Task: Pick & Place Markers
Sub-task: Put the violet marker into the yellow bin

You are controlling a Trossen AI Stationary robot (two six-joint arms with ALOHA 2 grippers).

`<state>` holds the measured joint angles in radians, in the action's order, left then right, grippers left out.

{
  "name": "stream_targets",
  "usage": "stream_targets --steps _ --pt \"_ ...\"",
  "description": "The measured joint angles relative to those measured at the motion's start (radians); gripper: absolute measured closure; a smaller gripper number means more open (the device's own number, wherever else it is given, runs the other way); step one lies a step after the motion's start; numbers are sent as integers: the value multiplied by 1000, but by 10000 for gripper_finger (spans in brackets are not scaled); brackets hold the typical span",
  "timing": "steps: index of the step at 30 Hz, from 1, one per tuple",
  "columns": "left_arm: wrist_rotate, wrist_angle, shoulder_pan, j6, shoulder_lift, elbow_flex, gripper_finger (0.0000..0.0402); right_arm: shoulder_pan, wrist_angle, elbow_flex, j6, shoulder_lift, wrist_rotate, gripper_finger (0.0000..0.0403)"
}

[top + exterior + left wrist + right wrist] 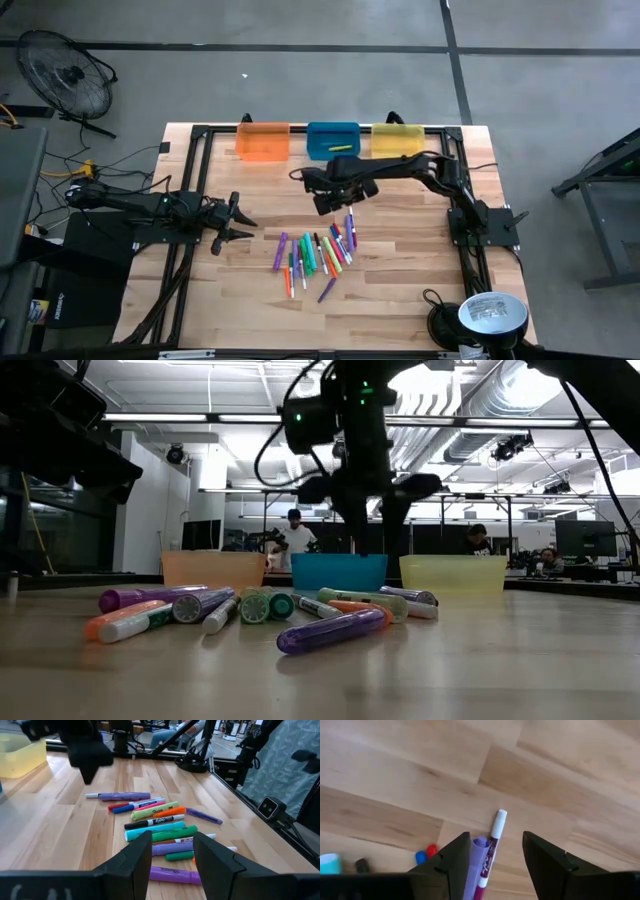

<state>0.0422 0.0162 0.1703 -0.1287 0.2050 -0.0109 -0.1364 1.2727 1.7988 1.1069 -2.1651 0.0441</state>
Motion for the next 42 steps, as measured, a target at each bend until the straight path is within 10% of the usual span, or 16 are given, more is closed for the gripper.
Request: stream_targets --steps 42 --pt "-1 0 0 0 0 0 262 -40 -216 -242 -17 3 -71 239"
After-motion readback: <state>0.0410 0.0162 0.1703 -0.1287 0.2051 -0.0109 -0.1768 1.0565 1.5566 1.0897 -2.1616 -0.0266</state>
